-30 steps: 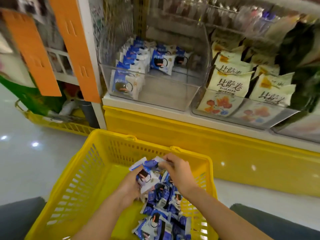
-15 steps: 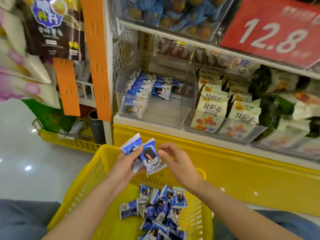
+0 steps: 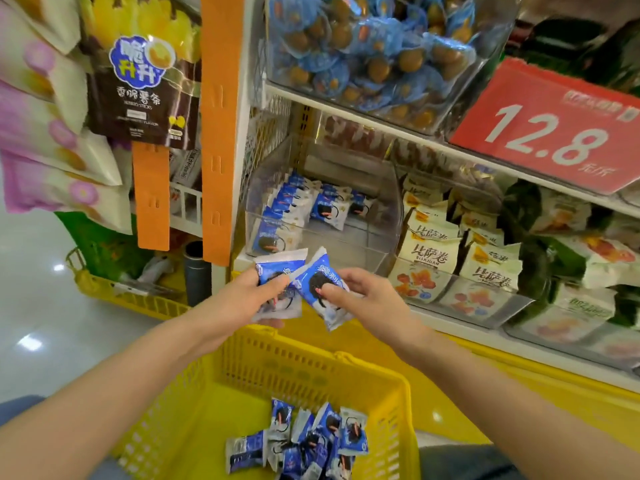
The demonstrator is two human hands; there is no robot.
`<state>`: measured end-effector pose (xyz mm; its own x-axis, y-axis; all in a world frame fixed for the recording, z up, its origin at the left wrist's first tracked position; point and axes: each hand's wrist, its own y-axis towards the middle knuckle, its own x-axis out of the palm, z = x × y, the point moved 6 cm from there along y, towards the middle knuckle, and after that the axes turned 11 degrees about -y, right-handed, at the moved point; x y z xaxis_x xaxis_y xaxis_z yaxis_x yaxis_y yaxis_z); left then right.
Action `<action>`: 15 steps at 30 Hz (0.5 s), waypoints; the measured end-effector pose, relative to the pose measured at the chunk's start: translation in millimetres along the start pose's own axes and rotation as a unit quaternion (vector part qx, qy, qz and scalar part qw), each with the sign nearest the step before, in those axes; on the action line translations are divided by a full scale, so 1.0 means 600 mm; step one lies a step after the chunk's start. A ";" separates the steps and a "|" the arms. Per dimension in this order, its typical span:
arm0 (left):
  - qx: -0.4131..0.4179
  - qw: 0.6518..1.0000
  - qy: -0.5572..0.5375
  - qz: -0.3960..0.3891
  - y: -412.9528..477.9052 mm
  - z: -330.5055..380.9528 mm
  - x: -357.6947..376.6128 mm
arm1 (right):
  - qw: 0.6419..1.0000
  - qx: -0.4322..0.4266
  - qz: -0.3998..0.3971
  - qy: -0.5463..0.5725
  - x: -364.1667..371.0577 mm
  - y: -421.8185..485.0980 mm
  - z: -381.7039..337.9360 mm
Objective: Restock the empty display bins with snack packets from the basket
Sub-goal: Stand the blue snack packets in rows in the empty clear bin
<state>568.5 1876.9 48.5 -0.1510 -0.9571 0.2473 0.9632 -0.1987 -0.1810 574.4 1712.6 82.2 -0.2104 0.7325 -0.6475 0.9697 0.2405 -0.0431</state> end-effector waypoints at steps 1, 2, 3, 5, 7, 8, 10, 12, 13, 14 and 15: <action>0.006 1.000 0.015 0.005 0.005 0.008 -0.006 | 1.000 -0.004 0.019 -0.003 -0.017 0.012 -0.009; 0.011 1.000 0.021 0.012 0.010 0.015 -0.013 | 0.999 -0.004 0.038 0.008 -0.036 0.026 -0.016; 0.016 1.000 0.013 0.017 0.015 0.022 -0.018 | 0.998 -0.003 0.058 0.028 -0.053 0.041 -0.021; 0.021 0.999 -0.022 0.016 0.025 0.033 -0.025 | 0.993 -0.003 0.108 0.044 -0.089 0.077 -0.026; 0.014 0.999 -0.045 0.014 0.037 0.042 -0.029 | 0.987 0.011 0.158 0.014 -0.114 0.122 -0.021; 0.012 0.999 -0.045 0.018 0.045 0.047 -0.033 | 0.984 0.025 0.176 -0.009 -0.122 0.148 -0.016; 0.023 0.999 -0.029 0.026 0.062 0.056 -0.039 | 0.978 0.060 0.188 -0.062 -0.127 0.201 -0.003; 0.045 0.998 -0.018 0.038 0.076 0.063 -0.044 | 0.967 0.080 0.171 -0.171 -0.125 0.250 0.012; 0.052 0.997 -0.023 0.049 0.082 0.065 -0.048 | 0.959 0.077 0.155 -0.223 -0.122 0.273 0.017; 0.055 0.996 -0.030 0.059 0.087 0.066 -0.051 | 0.953 0.072 0.139 -0.259 -0.118 0.293 0.024; 0.058 0.995 -0.034 0.068 0.093 0.067 -0.054 | 0.948 0.072 0.126 -0.285 -0.112 0.312 0.031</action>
<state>636.1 1905.3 68.9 -0.0055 -0.9560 0.2933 0.9934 -0.0388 -0.1080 772.6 1696.5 103.7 0.0904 0.2831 -0.9548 0.9958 -0.0154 0.0897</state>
